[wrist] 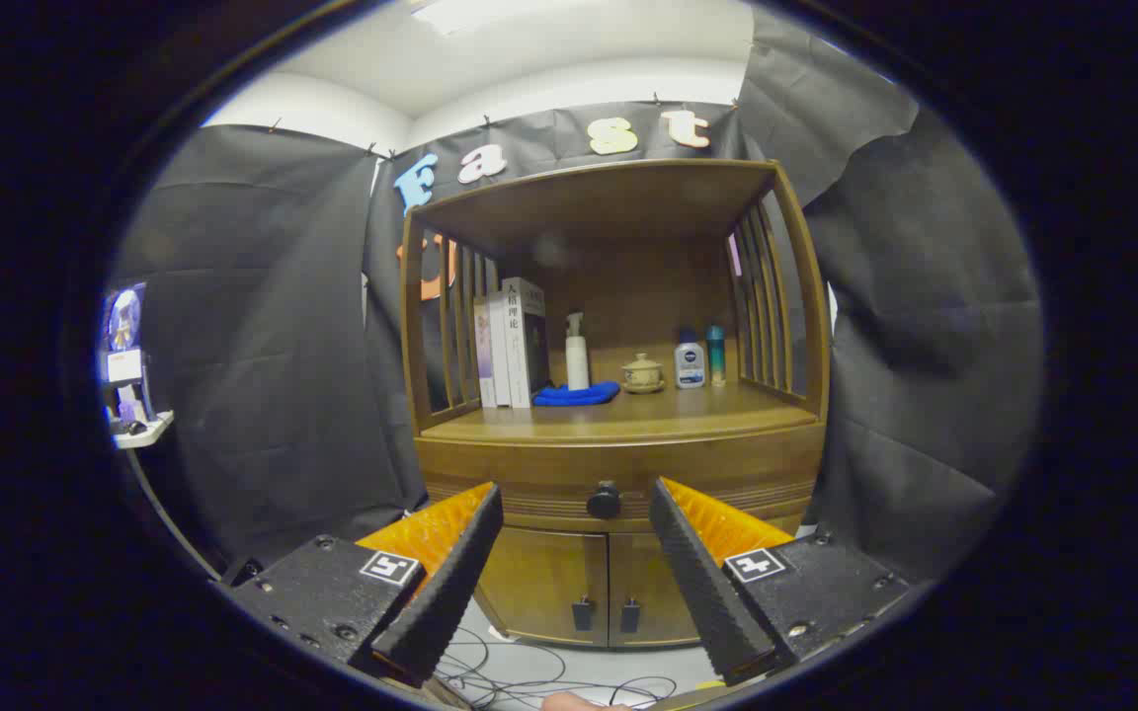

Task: Pull open the drawer, take out the items inside it, and place them on the countertop above the cabinet.

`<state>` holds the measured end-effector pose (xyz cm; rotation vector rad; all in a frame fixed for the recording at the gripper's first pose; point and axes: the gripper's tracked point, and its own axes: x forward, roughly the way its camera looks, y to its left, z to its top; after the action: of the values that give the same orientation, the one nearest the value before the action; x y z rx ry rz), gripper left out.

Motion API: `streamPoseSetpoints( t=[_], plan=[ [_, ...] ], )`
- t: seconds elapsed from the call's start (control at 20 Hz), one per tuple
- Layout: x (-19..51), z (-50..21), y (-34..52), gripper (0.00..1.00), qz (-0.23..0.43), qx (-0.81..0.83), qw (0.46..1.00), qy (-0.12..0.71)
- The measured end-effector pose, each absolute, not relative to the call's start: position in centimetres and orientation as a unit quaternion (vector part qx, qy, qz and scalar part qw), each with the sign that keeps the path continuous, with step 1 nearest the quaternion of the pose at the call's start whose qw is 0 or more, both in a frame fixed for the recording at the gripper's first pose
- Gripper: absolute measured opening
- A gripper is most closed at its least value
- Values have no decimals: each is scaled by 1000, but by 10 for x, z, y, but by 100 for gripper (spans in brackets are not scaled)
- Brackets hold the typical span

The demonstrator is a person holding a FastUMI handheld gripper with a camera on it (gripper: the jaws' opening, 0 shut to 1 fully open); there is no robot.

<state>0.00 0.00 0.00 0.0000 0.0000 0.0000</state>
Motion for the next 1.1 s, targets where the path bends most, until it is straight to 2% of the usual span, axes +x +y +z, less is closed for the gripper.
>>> streamPoseSetpoints(
  t=[0.65,1.1],
  plan=[
    [7,-10,10,97,6,-10,1000,13],
    [67,-32,-6,97,-24,-22,999,41]
  ],
)
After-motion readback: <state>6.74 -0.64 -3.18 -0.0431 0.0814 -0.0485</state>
